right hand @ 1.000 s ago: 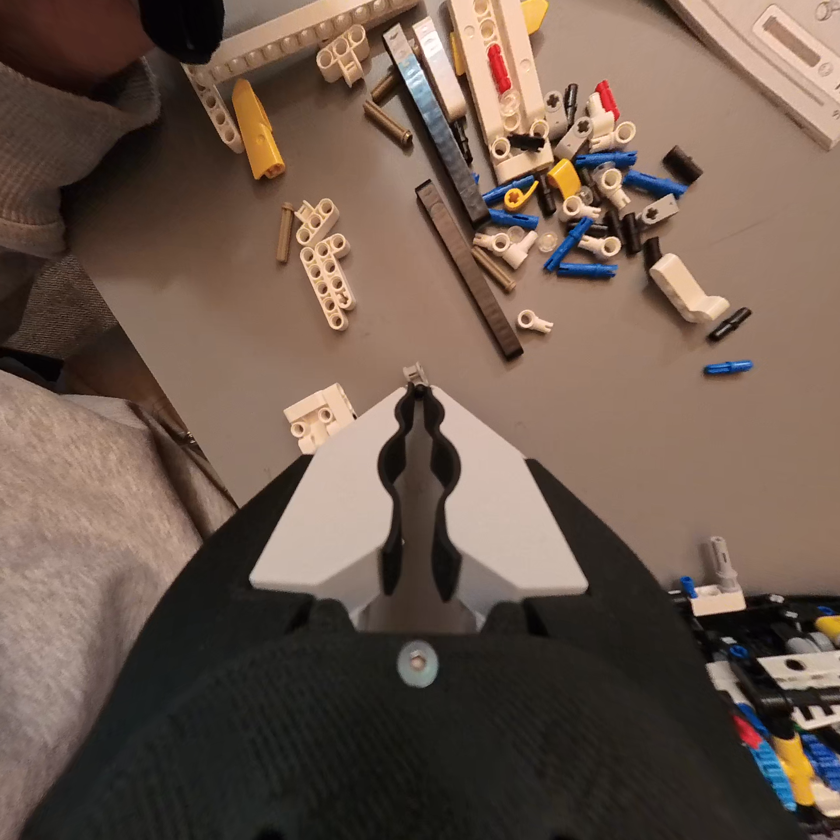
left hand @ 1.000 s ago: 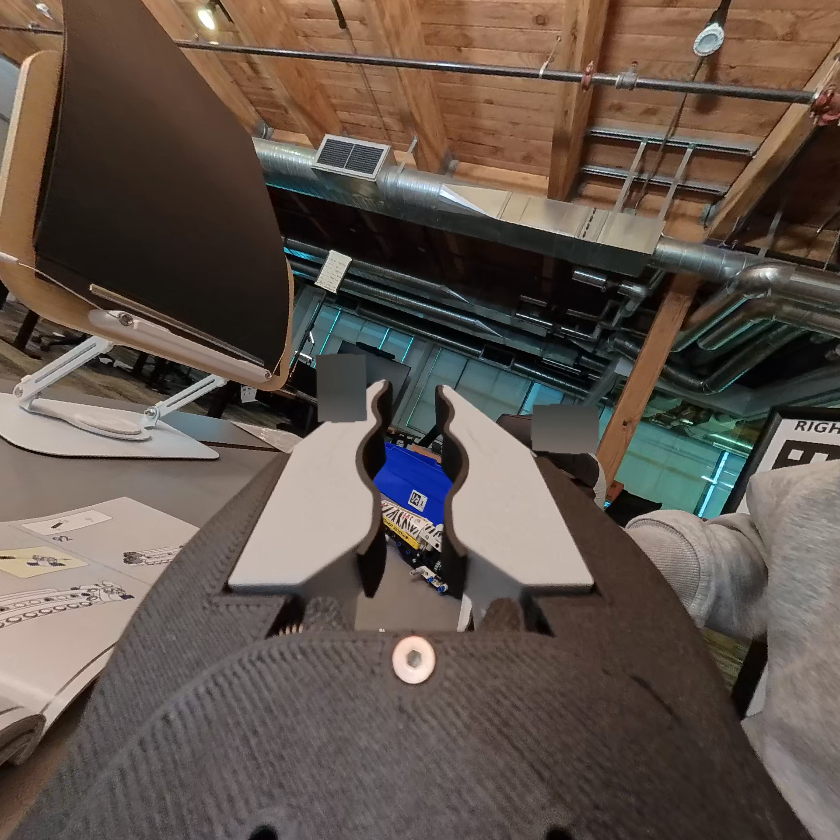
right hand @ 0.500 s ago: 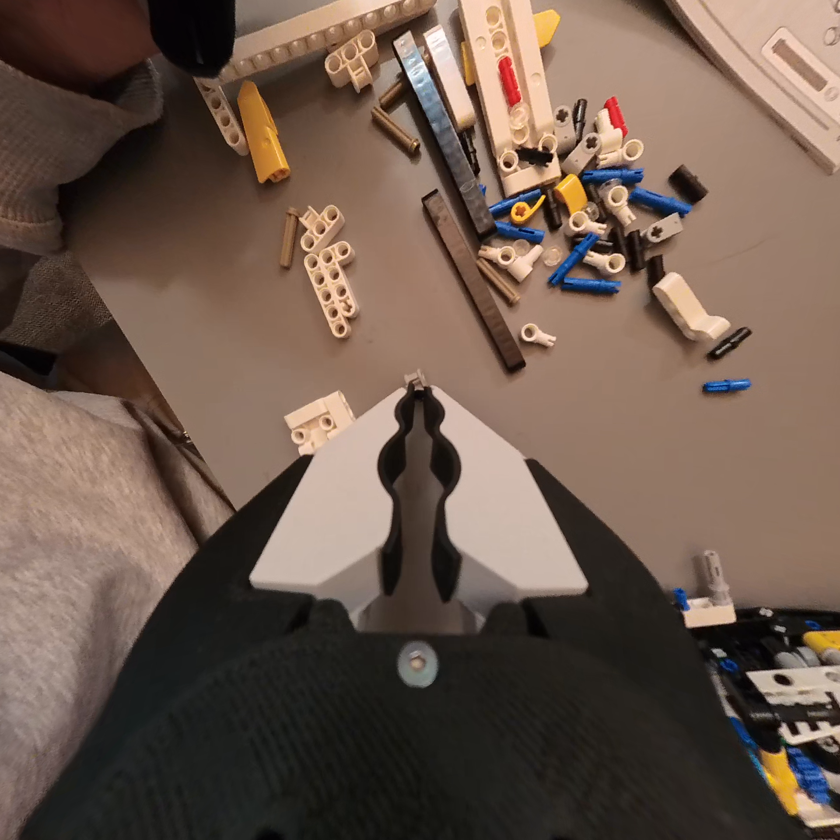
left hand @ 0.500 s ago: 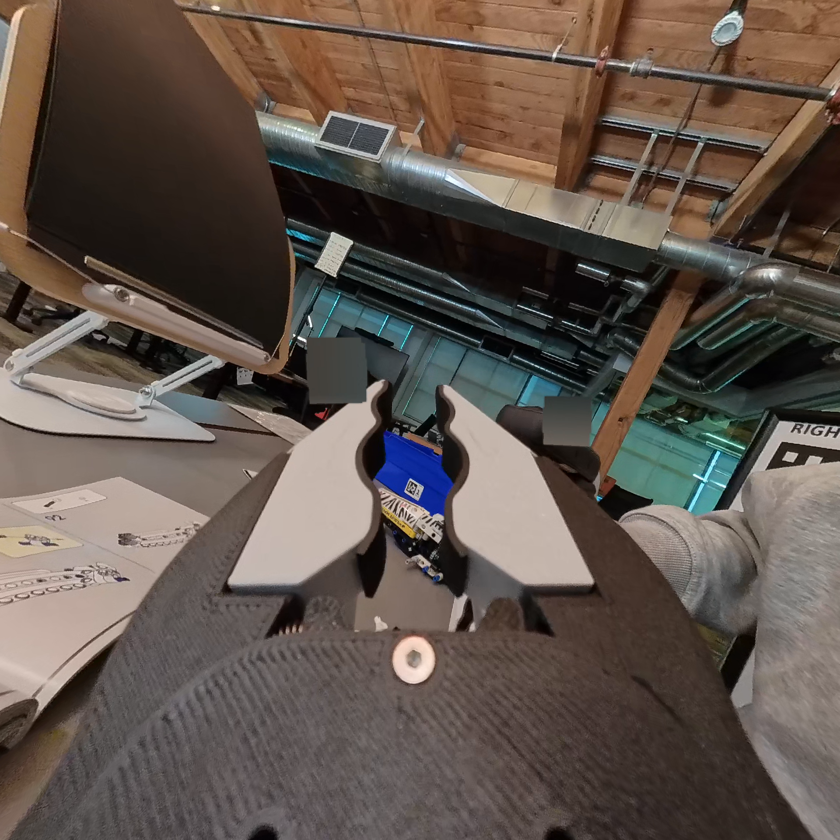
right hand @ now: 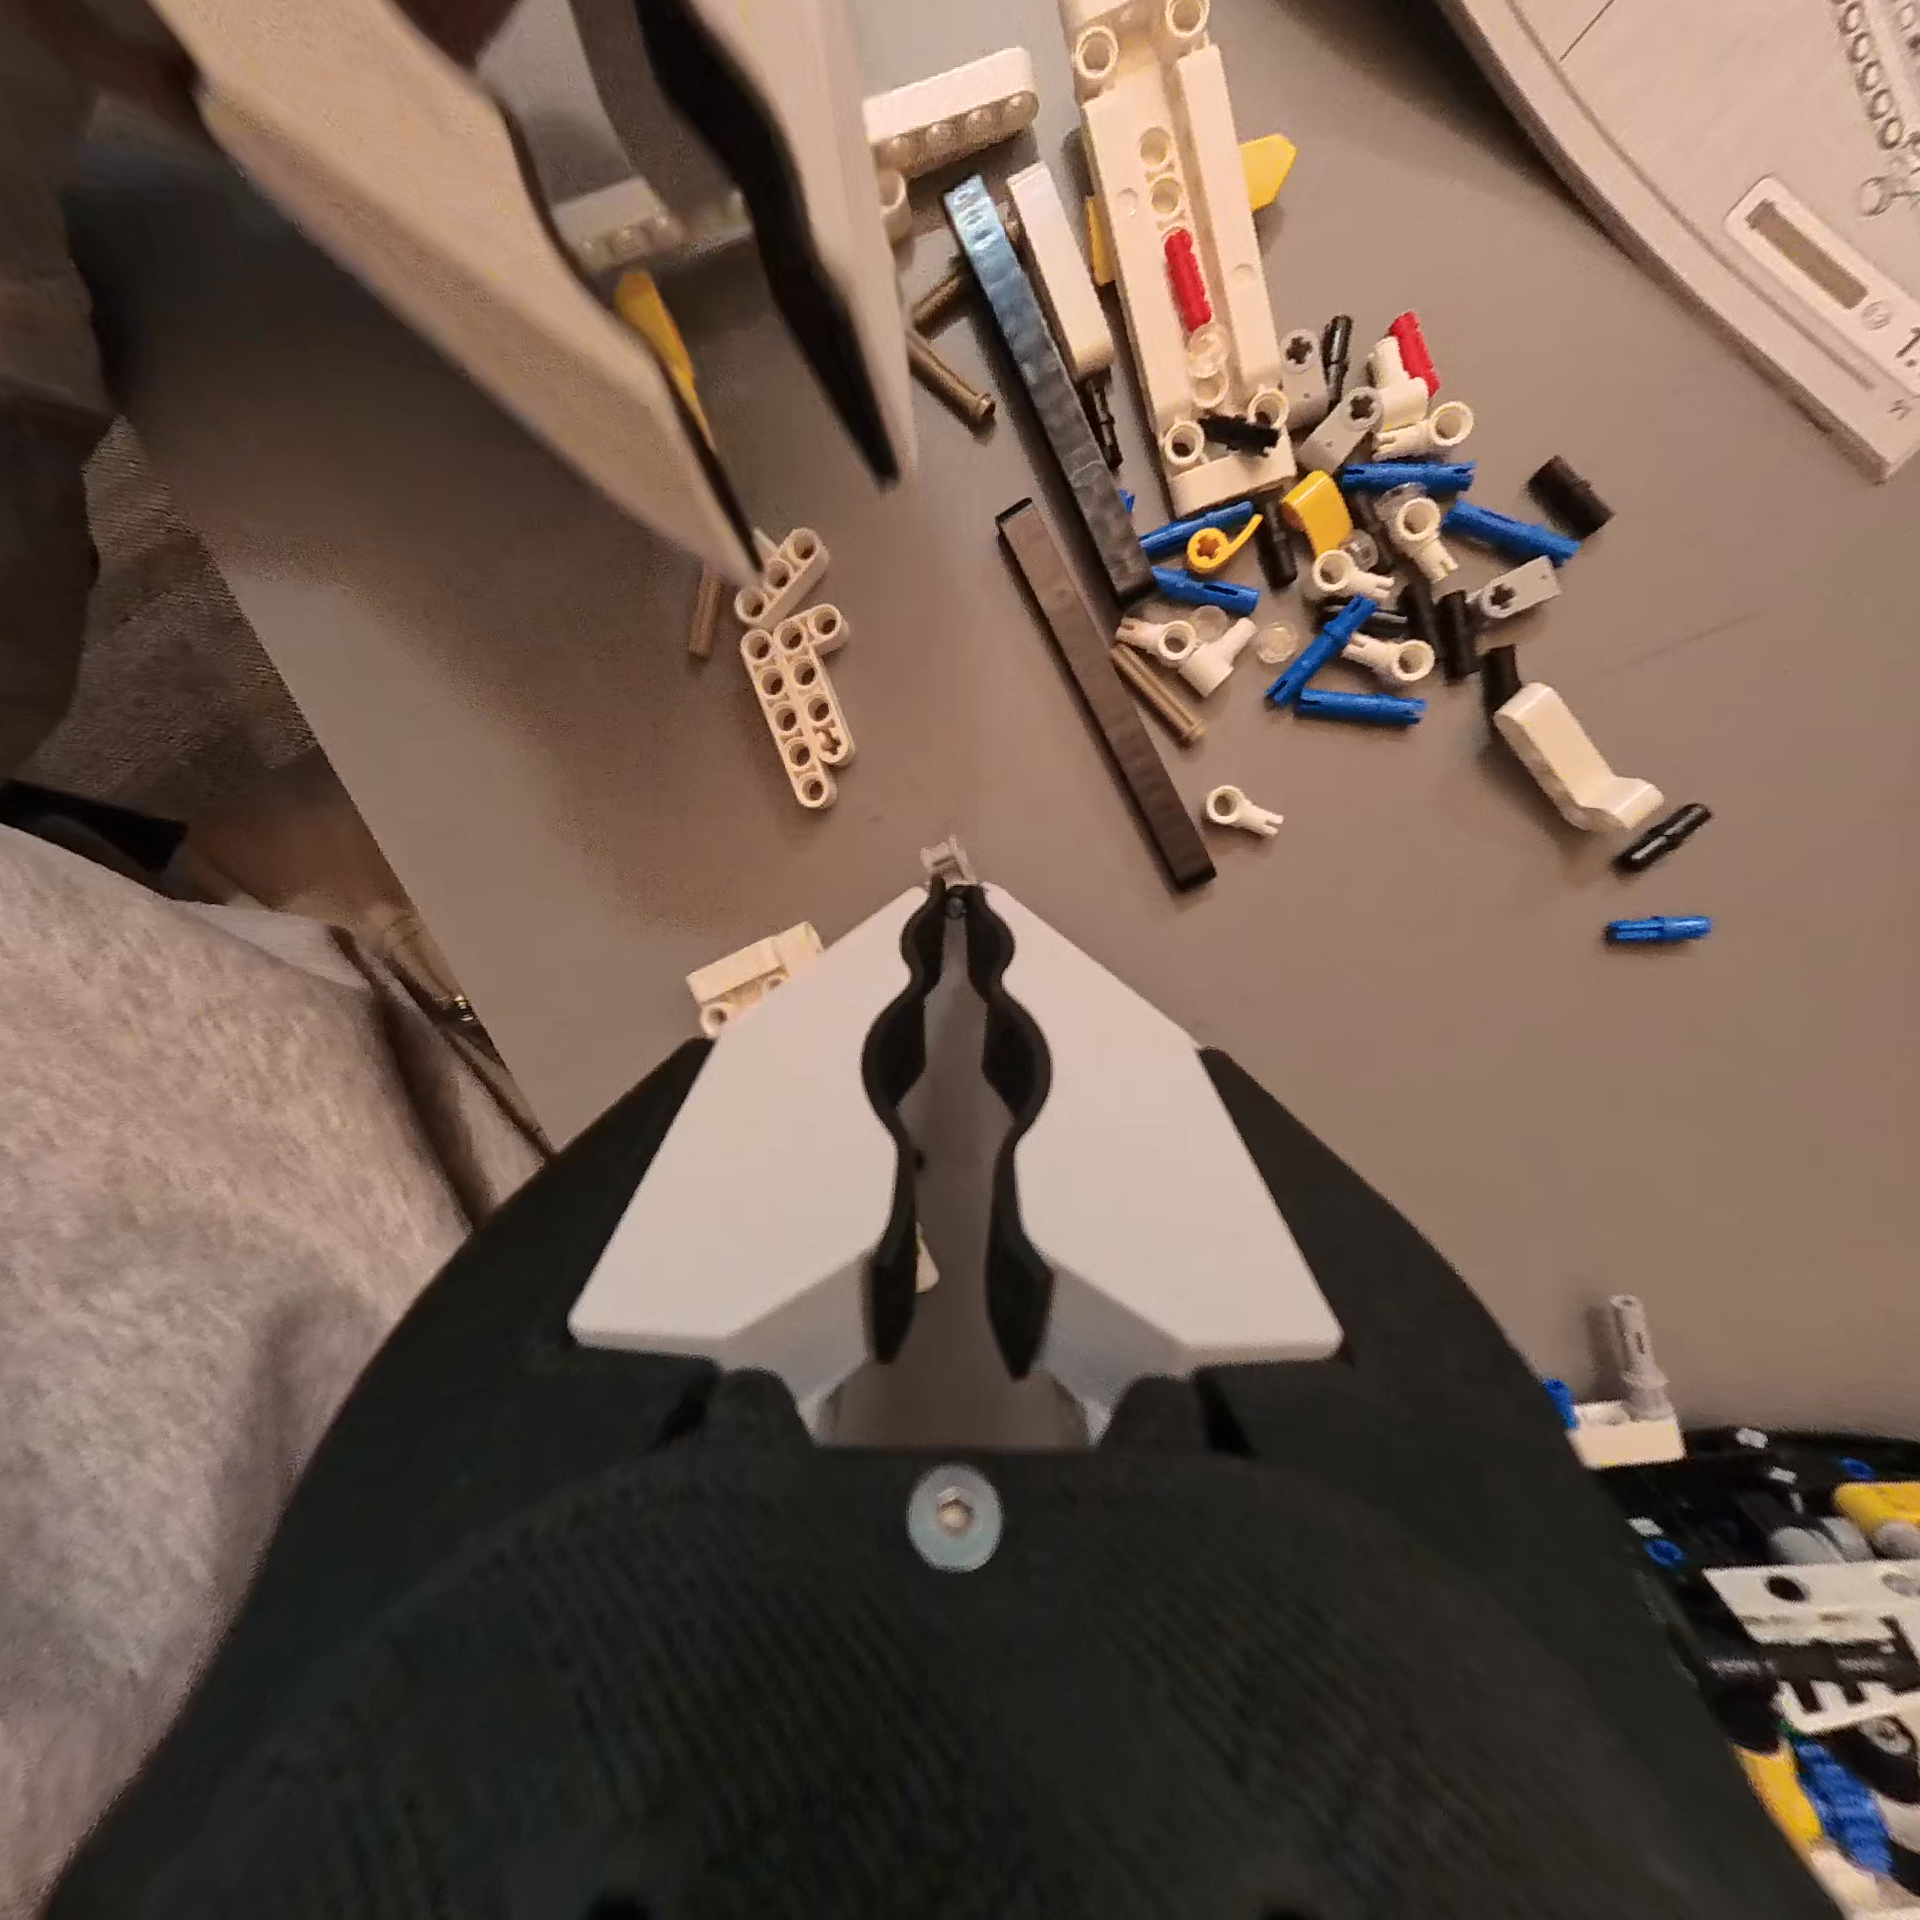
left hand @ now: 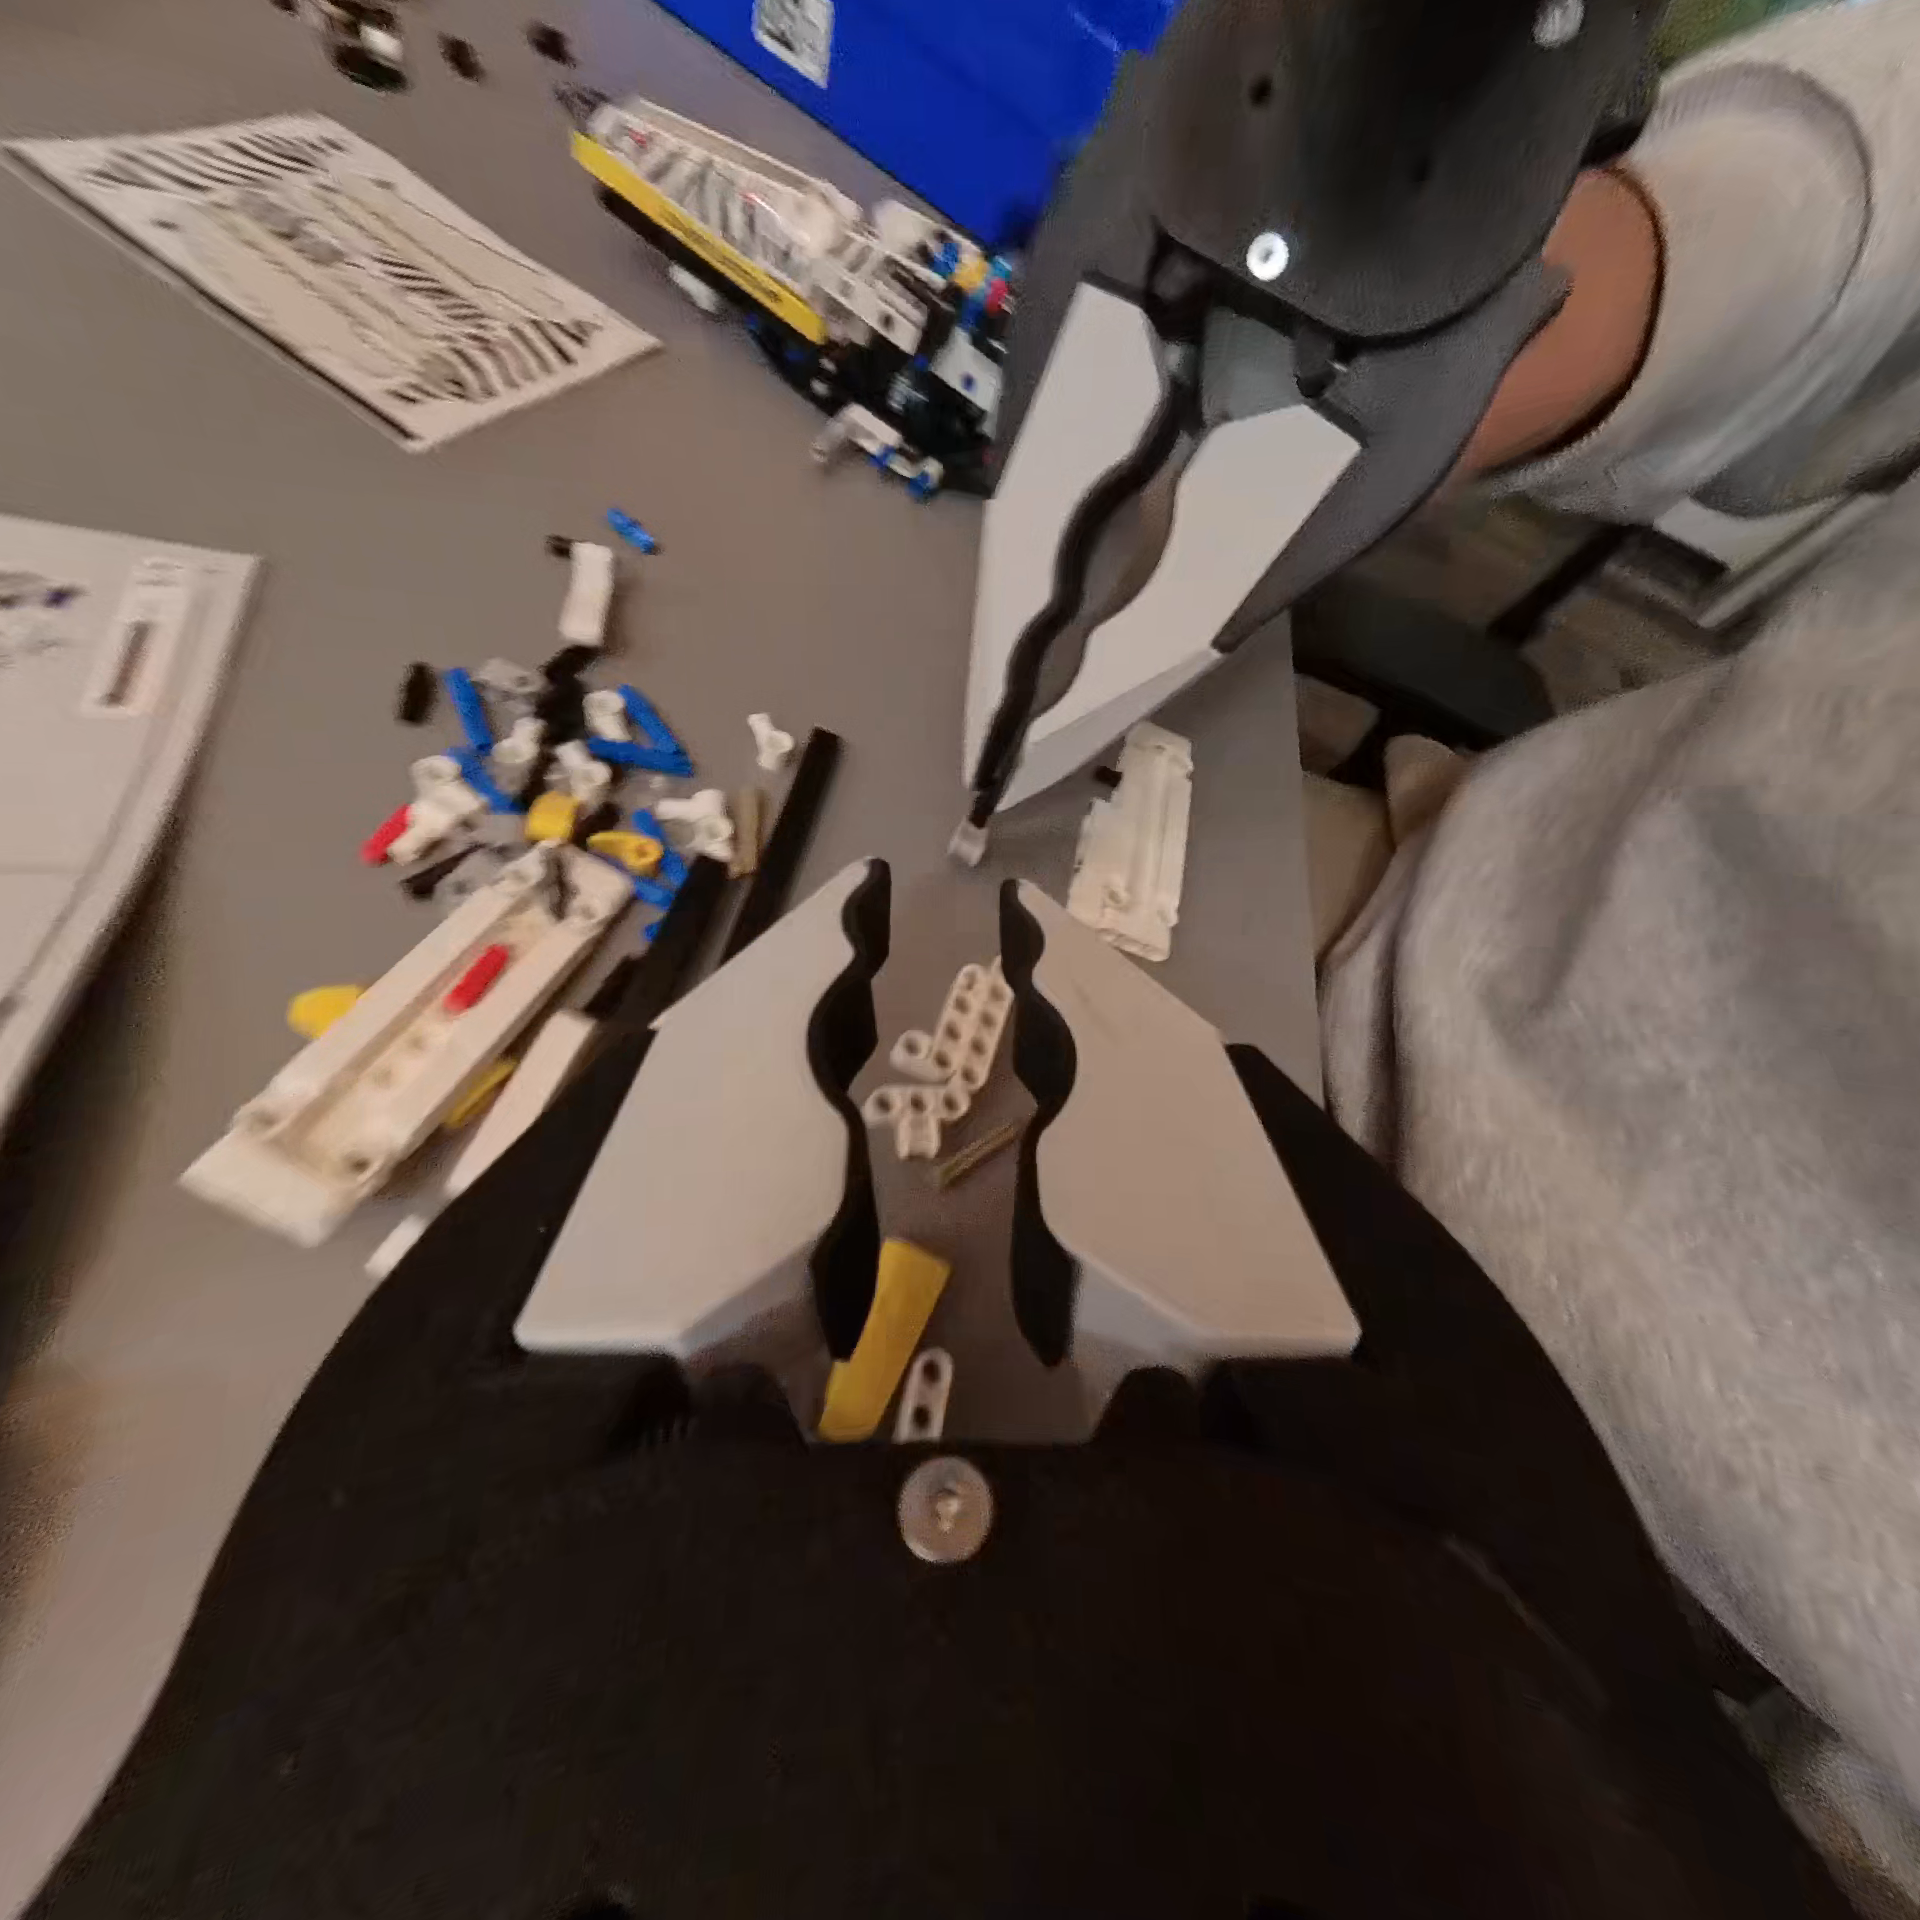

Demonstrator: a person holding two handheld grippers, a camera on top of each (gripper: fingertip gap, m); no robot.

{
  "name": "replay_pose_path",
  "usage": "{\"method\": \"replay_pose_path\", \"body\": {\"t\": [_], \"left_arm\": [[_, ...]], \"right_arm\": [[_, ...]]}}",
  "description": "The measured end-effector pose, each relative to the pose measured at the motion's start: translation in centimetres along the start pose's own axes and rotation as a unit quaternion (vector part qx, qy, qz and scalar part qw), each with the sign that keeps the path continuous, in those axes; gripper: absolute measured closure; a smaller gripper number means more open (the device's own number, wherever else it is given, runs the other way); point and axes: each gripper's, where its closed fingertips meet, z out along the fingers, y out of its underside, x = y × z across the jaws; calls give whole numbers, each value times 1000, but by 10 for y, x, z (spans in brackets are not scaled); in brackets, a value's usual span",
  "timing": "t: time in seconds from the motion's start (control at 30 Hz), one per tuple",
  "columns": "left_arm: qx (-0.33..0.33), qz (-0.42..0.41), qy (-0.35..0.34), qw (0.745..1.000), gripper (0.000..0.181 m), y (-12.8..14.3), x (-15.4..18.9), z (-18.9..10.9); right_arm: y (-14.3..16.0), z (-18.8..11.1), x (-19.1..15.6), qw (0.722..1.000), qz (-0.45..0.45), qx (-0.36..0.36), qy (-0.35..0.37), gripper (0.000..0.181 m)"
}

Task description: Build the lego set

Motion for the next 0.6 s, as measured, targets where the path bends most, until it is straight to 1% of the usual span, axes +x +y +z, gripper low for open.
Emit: {"method": "replay_pose_path", "body": {"t": [0.07,0.13,0.23,0.3,0.37,0.47,0.53,0.6], "left_arm": [[-24,10,14,1000,164,3,8,20],[-64,21,5,998,166,14,8,37],[-110,42,-5,993,164,28,9,52],[-107,46,-9,993,157,25,11,57],[-112,50,-22,992,156,26,8,59],[-123,61,-37,990,160,29,5,59],[-120,62,-35,990,172,29,6,60],[-114,59,-30,991,175,28,7,60]], "right_arm": [[1,1,-1,1000,0,-5,1,180],[5,1,-1,1000,-7,-16,10,179],[8,0,-1,1000,-14,-20,20,179],[7,1,-3,1000,-12,-15,15,179],[5,1,-3,1000,-9,-7,11,179],[2,3,-3,1000,-8,-1,6,179],[2,5,-4,1000,-8,-1,3,179],[2,6,-4,1000,-8,-3,3,179]]}}
